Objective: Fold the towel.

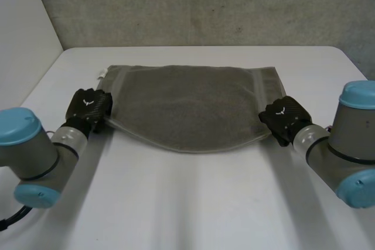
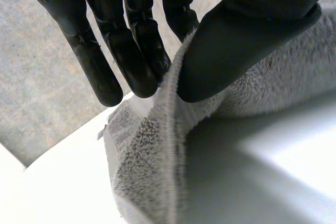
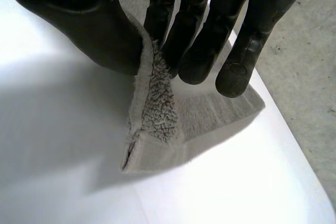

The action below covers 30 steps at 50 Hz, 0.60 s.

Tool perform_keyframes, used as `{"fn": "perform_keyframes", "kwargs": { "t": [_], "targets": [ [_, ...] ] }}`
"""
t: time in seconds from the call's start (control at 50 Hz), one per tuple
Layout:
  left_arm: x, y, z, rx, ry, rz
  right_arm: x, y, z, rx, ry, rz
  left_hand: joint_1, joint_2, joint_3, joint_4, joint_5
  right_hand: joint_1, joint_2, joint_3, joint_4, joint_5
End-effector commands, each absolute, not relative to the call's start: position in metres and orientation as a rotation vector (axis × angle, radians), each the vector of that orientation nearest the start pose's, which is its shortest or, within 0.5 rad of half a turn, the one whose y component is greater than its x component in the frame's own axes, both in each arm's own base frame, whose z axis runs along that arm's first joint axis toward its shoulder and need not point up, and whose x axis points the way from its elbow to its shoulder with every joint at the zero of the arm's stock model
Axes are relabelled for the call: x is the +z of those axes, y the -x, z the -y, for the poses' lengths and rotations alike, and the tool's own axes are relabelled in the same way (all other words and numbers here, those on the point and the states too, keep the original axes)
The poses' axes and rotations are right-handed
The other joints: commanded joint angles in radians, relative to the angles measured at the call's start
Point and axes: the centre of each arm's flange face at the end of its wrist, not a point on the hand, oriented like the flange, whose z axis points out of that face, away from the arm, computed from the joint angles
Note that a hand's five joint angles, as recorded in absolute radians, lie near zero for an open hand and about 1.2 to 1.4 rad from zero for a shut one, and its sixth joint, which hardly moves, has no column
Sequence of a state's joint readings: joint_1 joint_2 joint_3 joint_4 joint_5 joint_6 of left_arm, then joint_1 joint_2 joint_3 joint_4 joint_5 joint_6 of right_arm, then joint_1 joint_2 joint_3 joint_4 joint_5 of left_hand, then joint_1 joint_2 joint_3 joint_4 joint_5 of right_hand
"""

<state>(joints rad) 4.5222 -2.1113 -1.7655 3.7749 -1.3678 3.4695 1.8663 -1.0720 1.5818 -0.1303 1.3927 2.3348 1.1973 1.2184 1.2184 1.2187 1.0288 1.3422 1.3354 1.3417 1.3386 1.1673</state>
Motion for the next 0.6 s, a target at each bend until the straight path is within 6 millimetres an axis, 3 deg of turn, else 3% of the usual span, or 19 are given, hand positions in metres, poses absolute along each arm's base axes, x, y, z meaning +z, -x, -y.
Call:
{"fn": "perform_keyframes", "kwargs": {
  "t": [0.02, 0.06, 0.1, 0.12, 0.14, 0.16, 0.18, 0.2, 0.24, 0.3, 0.38, 0.42, 0.44, 0.46, 0.48, 0.5, 0.52, 0.54, 0.6],
  "targets": [
    [0.149, 0.196, 0.303, -2.049, -0.853, -2.190, 0.185, -0.221, 0.274, -1.842, 1.730, -2.275, 0.199, 0.178, 0.178, 0.178, 0.193, 0.054, 0.061, 0.055, 0.058, 0.054],
    [0.157, 0.193, 0.293, -2.028, -0.877, -2.189, 0.193, -0.210, 0.271, -1.804, 1.749, -2.322, 0.199, 0.178, 0.178, 0.178, 0.193, 0.054, 0.061, 0.055, 0.058, 0.054],
    [0.165, 0.190, 0.282, -2.008, -0.904, -2.189, 0.205, -0.188, 0.261, -1.649, 1.782, -2.431, 0.199, 0.178, 0.178, 0.178, 0.193, 0.054, 0.061, 0.055, 0.058, 0.054],
    [0.170, 0.188, 0.270, -1.978, -0.937, -2.209, 0.205, -0.188, 0.261, -1.648, 1.783, -2.432, 0.199, 0.178, 0.178, 0.178, 0.193, 0.054, 0.061, 0.055, 0.058, 0.054],
    [0.176, 0.188, 0.257, -1.951, -0.977, -2.232, 0.211, -0.181, 0.251, -1.541, 1.810, -2.465, 0.199, 0.178, 0.178, 0.178, 0.193, 0.054, 0.061, 0.055, 0.058, 0.054],
    [0.176, 0.188, 0.257, -1.951, -0.977, -2.232, 0.211, -0.181, 0.251, -1.540, 1.811, -2.465, 0.199, 0.178, 0.178, 0.178, 0.193, 0.054, 0.061, 0.055, 0.058, 0.054],
    [0.183, 0.187, 0.244, -1.927, -1.021, -2.257, 0.216, -0.175, 0.240, -1.427, 1.843, -2.487, 0.199, 0.178, 0.178, 0.178, 0.193, 0.054, 0.061, 0.055, 0.058, 0.054],
    [0.183, 0.187, 0.244, -1.927, -1.021, -2.257, 0.222, -0.170, 0.230, -1.323, 1.877, -2.499, 0.199, 0.178, 0.178, 0.178, 0.193, 0.054, 0.061, 0.055, 0.058, 0.054],
    [0.196, 0.187, 0.221, -1.899, -1.113, -2.301, 0.227, -0.167, 0.222, -1.252, 1.916, -2.490, 0.199, 0.178, 0.178, 0.178, 0.193, 0.054, 0.061, 0.055, 0.058, 0.054],
    [0.199, 0.184, 0.213, -1.877, -1.146, -2.348, 0.236, -0.169, 0.222, -1.298, 1.942, -2.418, 0.199, 0.178, 0.178, 0.178, 0.193, 0.054, 0.061, 0.055, 0.058, 0.054],
    [0.201, 0.181, 0.221, -1.903, -1.130, -2.325, 0.244, -0.172, 0.236, -1.447, 1.901, -2.371, 0.199, 0.178, 0.178, 0.178, 0.193, 0.054, 0.061, 0.055, 0.058, 0.054],
    [0.202, 0.182, 0.226, -1.927, -1.126, -2.301, 0.239, -0.175, 0.254, -1.517, 1.815, -2.369, 0.199, 0.178, 0.178, 0.178, 0.193, 0.054, 0.061, 0.055, 0.058, 0.054],
    [0.198, 0.185, 0.237, -1.952, -1.129, -2.277, 0.239, -0.175, 0.255, -1.518, 1.815, -2.369, 0.199, 0.178, 0.178, 0.178, 0.193, 0.054, 0.061, 0.055, 0.058, 0.054],
    [0.194, 0.190, 0.248, -1.979, -1.144, -2.250, 0.229, -0.177, 0.267, -1.523, 1.778, -2.385, 0.199, 0.178, 0.178, 0.178, 0.193, 0.054, 0.061, 0.055, 0.058, 0.054],
    [0.194, 0.190, 0.248, -1.980, -1.145, -2.250, 0.224, -0.179, 0.280, -1.550, 1.747, -2.398, 0.199, 0.178, 0.178, 0.178, 0.193, 0.054, 0.061, 0.055, 0.058, 0.054],
    [0.190, 0.199, 0.257, -2.013, -1.181, -2.220, 0.224, -0.179, 0.280, -1.550, 1.747, -2.398, 0.199, 0.178, 0.178, 0.178, 0.193, 0.054, 0.061, 0.055, 0.058, 0.054],
    [0.188, 0.210, 0.267, -2.049, -1.212, -2.176, 0.220, -0.181, 0.292, -1.580, 1.725, -2.411, 0.199, 0.178, 0.178, 0.178, 0.193, 0.054, 0.061, 0.055, 0.058, 0.054],
    [0.188, 0.210, 0.267, -2.049, -1.212, -2.176, 0.220, -0.181, 0.292, -1.580, 1.724, -2.411, 0.199, 0.178, 0.178, 0.178, 0.193, 0.054, 0.061, 0.055, 0.058, 0.054],
    [0.180, 0.223, 0.292, -2.074, -1.200, -2.128, 0.209, -0.189, 0.311, -1.611, 1.696, -2.457, 0.199, 0.178, 0.178, 0.178, 0.193, 0.054, 0.061, 0.055, 0.058, 0.054]
  ]
}}
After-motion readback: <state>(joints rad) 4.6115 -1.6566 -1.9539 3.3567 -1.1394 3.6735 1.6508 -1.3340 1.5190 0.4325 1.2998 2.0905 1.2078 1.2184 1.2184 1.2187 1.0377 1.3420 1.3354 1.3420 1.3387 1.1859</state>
